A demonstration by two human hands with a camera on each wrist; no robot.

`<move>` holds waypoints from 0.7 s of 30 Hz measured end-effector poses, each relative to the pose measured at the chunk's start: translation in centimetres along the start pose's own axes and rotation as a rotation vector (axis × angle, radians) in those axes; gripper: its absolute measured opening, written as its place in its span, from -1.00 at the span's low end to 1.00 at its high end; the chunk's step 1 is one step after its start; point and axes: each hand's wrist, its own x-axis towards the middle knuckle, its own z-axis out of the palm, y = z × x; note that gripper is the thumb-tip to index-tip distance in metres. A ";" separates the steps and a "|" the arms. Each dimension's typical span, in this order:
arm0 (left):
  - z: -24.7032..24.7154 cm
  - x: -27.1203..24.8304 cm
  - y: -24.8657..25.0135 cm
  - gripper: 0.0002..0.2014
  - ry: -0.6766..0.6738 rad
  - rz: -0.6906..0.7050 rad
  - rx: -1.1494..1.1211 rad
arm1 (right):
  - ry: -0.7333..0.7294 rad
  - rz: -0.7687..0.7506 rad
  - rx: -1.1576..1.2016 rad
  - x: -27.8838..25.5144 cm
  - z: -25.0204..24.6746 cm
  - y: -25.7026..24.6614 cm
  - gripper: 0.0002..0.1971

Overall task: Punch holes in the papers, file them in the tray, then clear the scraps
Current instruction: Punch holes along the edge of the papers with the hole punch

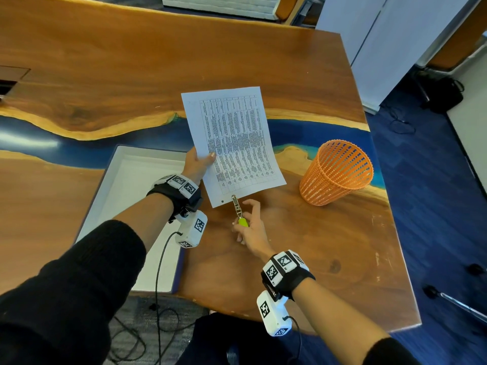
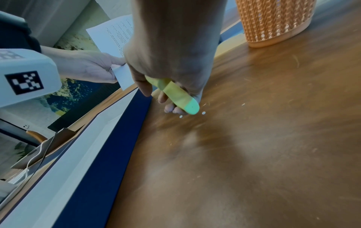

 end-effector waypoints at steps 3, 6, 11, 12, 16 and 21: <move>-0.3 0.0 0.2 -0.61 -0.036 -0.008 0.003 | 0.024 0.080 -0.057 0.4 -0.3 0.3 -0.73; -0.5 -0.1 0.5 -0.58 -0.068 -0.012 0.002 | 0.039 0.102 -0.043 0.5 -0.7 0.0 -0.94; -0.8 -0.2 0.9 -0.54 -0.093 -0.019 0.008 | 0.025 0.137 -0.030 0.7 -1.3 0.1 -0.86; -0.9 -0.2 0.9 -0.54 -0.091 -0.024 0.012 | 0.021 0.140 -0.036 0.7 -1.4 0.1 -0.88; -0.9 -0.2 1.0 -0.54 -0.104 -0.034 0.015 | -0.003 0.171 -0.022 0.6 -1.5 -0.3 -0.85; -0.8 -0.4 1.1 -0.54 -0.109 -0.031 0.034 | -0.048 0.197 0.022 0.3 -1.6 -0.5 -0.81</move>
